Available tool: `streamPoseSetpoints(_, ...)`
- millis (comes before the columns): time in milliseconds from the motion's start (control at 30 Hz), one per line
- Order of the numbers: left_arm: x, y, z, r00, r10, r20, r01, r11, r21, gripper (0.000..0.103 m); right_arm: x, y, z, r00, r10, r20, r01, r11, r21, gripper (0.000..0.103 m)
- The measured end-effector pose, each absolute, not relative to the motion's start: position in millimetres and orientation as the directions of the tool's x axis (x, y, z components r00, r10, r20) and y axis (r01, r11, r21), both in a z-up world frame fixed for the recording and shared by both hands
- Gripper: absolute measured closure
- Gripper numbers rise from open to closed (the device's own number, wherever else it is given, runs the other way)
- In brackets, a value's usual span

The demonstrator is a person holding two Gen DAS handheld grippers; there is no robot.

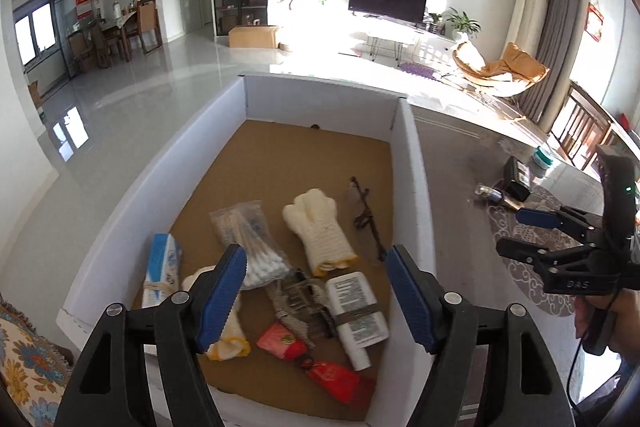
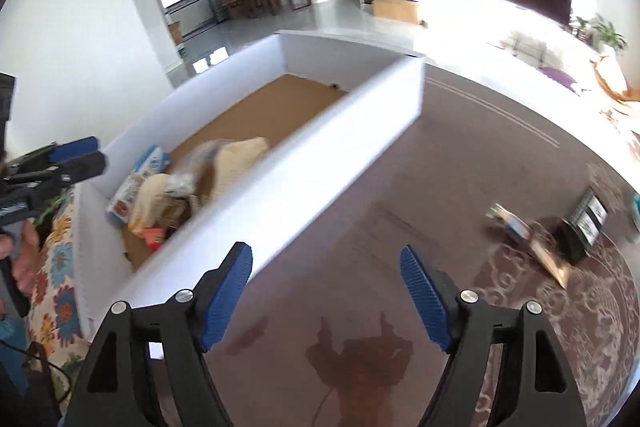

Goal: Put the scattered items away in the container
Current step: 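Return both grippers from the box back over the table, then move the right gripper toward the black box and gold tube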

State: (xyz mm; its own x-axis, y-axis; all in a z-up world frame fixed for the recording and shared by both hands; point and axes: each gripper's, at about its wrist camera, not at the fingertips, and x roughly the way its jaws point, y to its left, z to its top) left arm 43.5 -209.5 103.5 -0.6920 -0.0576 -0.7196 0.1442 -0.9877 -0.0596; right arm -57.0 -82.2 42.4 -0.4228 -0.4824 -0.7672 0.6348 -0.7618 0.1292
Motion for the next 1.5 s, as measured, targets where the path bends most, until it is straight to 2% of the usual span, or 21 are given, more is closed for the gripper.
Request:
streamPoseSetpoints(33,42.5,-187.3,102.7,-0.697,-0.028,-0.716,0.107,-0.992,-0.066,0.008,-62.8,-57.8,30.2,-0.459,-0.45,-0.766,0.596,-0.795,0.11,0.025)
streamPoseSetpoints(100,38.6,-141.0,91.6,-0.686,0.038,-0.727,0.029,-0.996,-0.08,0.0,-70.6,-11.0,3.7,-0.518,-0.354,-0.779,0.517,-0.855,0.045,0.025)
streamPoseSetpoints(200,22.5,-76.0,53.6,-0.622,0.109,-0.776,-0.065,-0.994,-0.087,0.0,-71.8,51.0,-28.5,-0.555,-0.218,-0.802,0.426,-0.903,-0.049,0.025)
streamPoseSetpoints(267,7.2,-40.4,22.6,-0.587,0.102,-0.803,-0.089,-0.994,-0.061,0.0,-68.4,83.3,-40.1,-0.567,-0.165,-0.807,0.386,-0.919,-0.083,0.025)
streamPoseSetpoints(333,-11.0,-16.3,-5.8,-0.572,0.092,-0.815,-0.087,-0.995,-0.052,0.0,-64.4,110.4,-47.6,-0.574,-0.135,-0.808,0.349,-0.933,-0.092,0.025)
streamPoseSetpoints(433,-38.1,5.8,-35.2,-0.559,0.088,-0.824,-0.058,-0.996,-0.067,0.0,-62.8,137.2,-50.5,-0.59,-0.126,-0.798,0.298,-0.952,-0.071,0.02)
streamPoseSetpoints(533,-55.5,19.2,-50.5,-0.554,0.081,-0.828,-0.037,-0.997,-0.073,0.0,-62.5,147.3,-52.9,-0.598,-0.126,-0.792,0.273,-0.96,-0.053,0.016)
streamPoseSetpoints(600,-59.9,27.6,-55.4,-0.57,0.039,-0.821,-0.03,-0.999,-0.026,0.0,-61.1,149.7,-52.9,-0.595,-0.118,-0.795,0.255,-0.966,-0.047,0.013)
streamPoseSetpoints(667,-60.5,32.4,-57.6,-0.574,0.016,-0.819,-0.03,-1.0,0.001,0.0,-59.4,149.2,-52.9,-0.598,-0.097,-0.796,0.239,-0.969,-0.062,0.008)
streamPoseSetpoints(867,-59.1,31.6,-58.5,-0.585,0.005,-0.811,-0.018,-1.0,0.007,0.0,-59.4,145.3,-53.9,-0.613,-0.042,-0.789,0.214,-0.97,-0.115,0.001)
streamPoseSetpoints(1500,-60.4,31.4,-60.0,-0.585,0.006,-0.811,-0.017,-1.0,0.005,0.0,-59.4,144.8,-55.0,-0.614,-0.033,-0.788,0.209,-0.97,-0.122,0.0)
